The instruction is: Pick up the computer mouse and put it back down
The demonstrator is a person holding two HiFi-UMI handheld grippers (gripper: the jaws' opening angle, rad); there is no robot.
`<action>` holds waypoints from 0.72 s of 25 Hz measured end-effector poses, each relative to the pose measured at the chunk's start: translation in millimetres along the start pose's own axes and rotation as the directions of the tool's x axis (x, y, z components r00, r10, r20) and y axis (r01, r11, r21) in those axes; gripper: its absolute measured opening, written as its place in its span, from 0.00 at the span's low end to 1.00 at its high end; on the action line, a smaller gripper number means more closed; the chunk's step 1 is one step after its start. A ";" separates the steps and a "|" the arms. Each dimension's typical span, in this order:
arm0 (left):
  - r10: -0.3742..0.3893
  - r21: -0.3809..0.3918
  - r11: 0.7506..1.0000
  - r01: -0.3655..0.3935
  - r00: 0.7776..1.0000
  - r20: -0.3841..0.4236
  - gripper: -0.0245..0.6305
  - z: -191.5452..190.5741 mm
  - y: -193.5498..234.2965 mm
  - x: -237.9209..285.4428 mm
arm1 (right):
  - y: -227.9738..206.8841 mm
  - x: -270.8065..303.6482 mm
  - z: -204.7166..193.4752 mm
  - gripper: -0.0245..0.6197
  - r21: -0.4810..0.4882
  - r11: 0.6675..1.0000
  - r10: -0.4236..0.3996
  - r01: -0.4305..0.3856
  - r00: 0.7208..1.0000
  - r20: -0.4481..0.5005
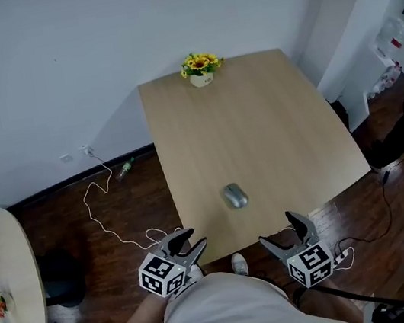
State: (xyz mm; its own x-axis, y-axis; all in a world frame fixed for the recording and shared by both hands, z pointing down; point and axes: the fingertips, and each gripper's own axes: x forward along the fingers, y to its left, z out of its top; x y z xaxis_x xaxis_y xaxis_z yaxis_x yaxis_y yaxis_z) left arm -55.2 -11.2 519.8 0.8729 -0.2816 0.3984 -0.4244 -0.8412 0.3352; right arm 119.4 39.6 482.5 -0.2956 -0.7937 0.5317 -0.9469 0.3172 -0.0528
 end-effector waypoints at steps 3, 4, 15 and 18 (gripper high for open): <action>0.005 0.001 1.000 -0.005 1.000 -0.001 0.26 -0.6 1.4 -2.8 | 3.4 1.9 0.7 0.67 -0.002 1.000 0.007 -0.007 1.000 0.004; 0.007 0.000 1.000 -0.007 1.000 -0.001 0.26 -0.5 1.7 -3.9 | 4.4 2.1 1.1 0.67 -0.002 1.000 0.009 -0.009 1.000 0.003; 0.014 0.002 1.000 -0.014 1.000 -0.006 0.26 -3.1 0.2 -7.3 | 8.1 3.9 -1.5 0.67 -0.004 1.000 0.023 -0.023 1.000 0.005; 0.015 0.004 1.000 -0.015 1.000 -0.011 0.26 -3.8 -1.9 -6.0 | 6.5 2.1 -2.6 0.67 0.000 1.000 0.024 -0.024 1.000 0.008</action>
State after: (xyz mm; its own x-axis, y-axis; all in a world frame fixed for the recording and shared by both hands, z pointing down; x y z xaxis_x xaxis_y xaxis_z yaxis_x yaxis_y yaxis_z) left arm -60.6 -6.2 519.9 0.8637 -0.2891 0.4128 -0.4364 -0.8388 0.3257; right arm 113.0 41.3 485.5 -0.3188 -0.7899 0.5238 -0.9396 0.3361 -0.0651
